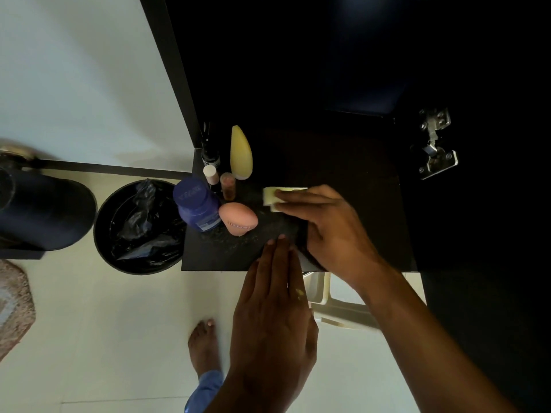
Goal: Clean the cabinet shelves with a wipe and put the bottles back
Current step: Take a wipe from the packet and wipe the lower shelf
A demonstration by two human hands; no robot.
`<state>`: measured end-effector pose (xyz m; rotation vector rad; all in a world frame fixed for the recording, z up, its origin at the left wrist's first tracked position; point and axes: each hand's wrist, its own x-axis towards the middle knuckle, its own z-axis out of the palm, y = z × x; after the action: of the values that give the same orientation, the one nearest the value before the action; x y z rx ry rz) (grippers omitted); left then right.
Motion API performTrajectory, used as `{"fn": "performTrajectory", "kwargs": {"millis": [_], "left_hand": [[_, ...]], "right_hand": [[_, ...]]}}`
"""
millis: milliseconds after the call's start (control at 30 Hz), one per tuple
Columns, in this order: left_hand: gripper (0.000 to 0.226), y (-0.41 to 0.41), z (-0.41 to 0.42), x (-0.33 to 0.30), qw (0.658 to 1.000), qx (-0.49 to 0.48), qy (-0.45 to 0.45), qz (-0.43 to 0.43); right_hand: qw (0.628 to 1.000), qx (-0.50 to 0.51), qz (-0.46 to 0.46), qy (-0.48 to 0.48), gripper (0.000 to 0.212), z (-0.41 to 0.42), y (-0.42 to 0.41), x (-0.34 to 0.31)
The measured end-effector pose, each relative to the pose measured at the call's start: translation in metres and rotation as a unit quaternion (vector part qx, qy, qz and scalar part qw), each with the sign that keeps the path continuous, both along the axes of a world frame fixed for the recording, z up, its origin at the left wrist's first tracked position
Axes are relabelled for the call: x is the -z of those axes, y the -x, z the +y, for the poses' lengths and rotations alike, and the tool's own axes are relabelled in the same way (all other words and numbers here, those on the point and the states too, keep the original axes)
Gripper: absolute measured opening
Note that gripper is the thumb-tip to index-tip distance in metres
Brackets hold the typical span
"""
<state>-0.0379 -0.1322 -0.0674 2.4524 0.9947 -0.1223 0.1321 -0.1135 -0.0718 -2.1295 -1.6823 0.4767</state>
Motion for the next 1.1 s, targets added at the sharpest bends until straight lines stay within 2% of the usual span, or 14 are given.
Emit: {"fn": "performTrajectory", "kwargs": {"millis": [200, 333, 500, 567, 667, 800, 900, 967, 1033, 1100], "left_hand": [[0.096, 0.003, 0.002, -0.003, 1.0, 0.002, 0.008, -0.001], [0.091, 0.005, 0.004, -0.009, 1.0, -0.012, 0.01, -0.004], [0.086, 0.007, 0.006, -0.008, 1.0, -0.016, -0.01, -0.02], [0.086, 0.007, 0.006, -0.007, 0.999, -0.017, -0.017, -0.022], [0.088, 0.006, 0.006, -0.006, 0.999, -0.004, -0.031, -0.008], [0.091, 0.005, 0.006, -0.002, 0.999, 0.006, -0.042, 0.007], [0.091, 0.007, 0.005, -0.001, 0.999, 0.01, -0.046, 0.009], [0.092, 0.009, 0.004, -0.003, 0.999, 0.013, -0.047, 0.014], [0.094, 0.012, 0.003, -0.006, 0.999, 0.014, -0.043, 0.021], [0.093, 0.015, 0.001, -0.008, 0.999, 0.015, -0.041, 0.024]], "right_hand": [[0.999, 0.036, 0.003, 0.037, 0.051, -0.034, -0.003, -0.008], [0.997, 0.031, 0.073, 0.011, 0.041, -0.02, 0.011, 0.001], [0.999, -0.016, 0.03, 0.039, 0.046, -0.002, 0.027, 0.009], [0.999, -0.006, 0.015, 0.03, 0.04, -0.01, 0.028, 0.007], [0.997, 0.078, 0.013, -0.026, 0.031, -0.035, 0.021, 0.006], [0.957, 0.279, -0.029, 0.077, 0.054, -0.067, -0.007, -0.006], [0.937, 0.337, -0.042, 0.088, 0.056, -0.073, -0.015, -0.007], [0.943, 0.316, -0.043, 0.095, 0.053, -0.072, -0.004, -0.006], [0.957, 0.279, -0.03, 0.07, 0.048, -0.068, 0.017, -0.004], [0.976, 0.214, -0.027, 0.03, 0.051, -0.062, 0.039, -0.001]]}}
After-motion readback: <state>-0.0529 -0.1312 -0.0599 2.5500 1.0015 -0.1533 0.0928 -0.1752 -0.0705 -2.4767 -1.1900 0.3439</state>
